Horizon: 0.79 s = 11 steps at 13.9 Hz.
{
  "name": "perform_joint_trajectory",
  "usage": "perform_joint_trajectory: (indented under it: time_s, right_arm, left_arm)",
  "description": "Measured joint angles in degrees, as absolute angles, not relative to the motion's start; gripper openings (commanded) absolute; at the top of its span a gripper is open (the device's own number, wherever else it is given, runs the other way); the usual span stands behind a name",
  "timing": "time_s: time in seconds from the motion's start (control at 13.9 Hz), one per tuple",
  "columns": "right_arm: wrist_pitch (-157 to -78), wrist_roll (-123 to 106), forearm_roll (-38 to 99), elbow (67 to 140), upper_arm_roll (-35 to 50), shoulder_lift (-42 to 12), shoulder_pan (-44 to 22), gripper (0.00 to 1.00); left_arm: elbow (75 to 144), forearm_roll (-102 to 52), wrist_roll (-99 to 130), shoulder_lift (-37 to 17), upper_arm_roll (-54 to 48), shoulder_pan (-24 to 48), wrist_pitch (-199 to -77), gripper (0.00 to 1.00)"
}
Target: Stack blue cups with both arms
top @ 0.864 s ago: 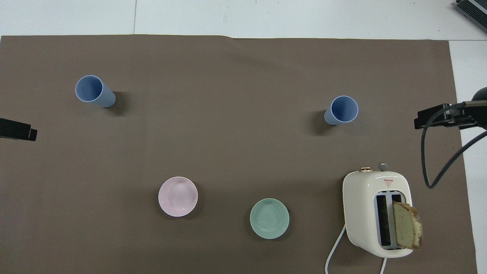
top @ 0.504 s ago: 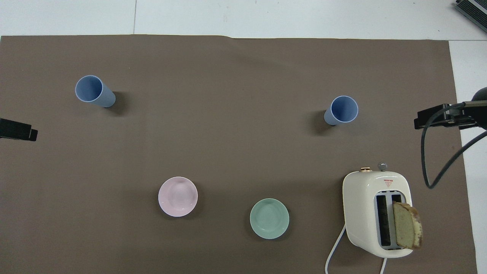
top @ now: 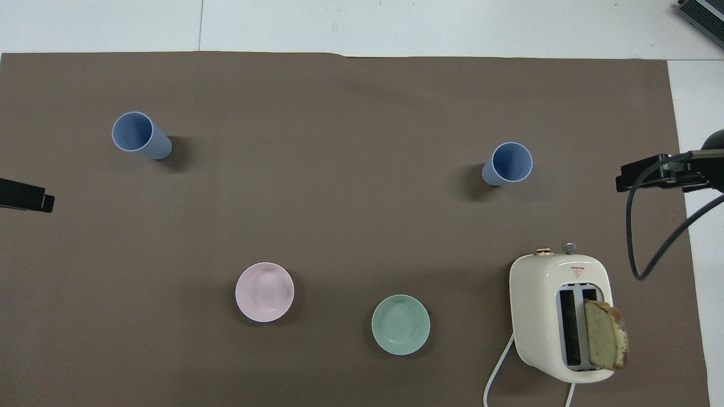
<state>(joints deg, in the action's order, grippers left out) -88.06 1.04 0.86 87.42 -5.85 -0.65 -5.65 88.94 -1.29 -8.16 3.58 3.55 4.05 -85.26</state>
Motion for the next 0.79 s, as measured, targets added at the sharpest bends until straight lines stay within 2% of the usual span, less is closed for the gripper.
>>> perform_joint_trajectory:
  time_s: [0.79]
  right_arm:
    - [-88.1, 1.0, 0.9, 87.4, -5.8, -0.6, -5.6, 1.00]
  left_arm:
    - [88.9, -1.6, -8.2, 3.6, 4.1, 2.9, -86.6, 1.00]
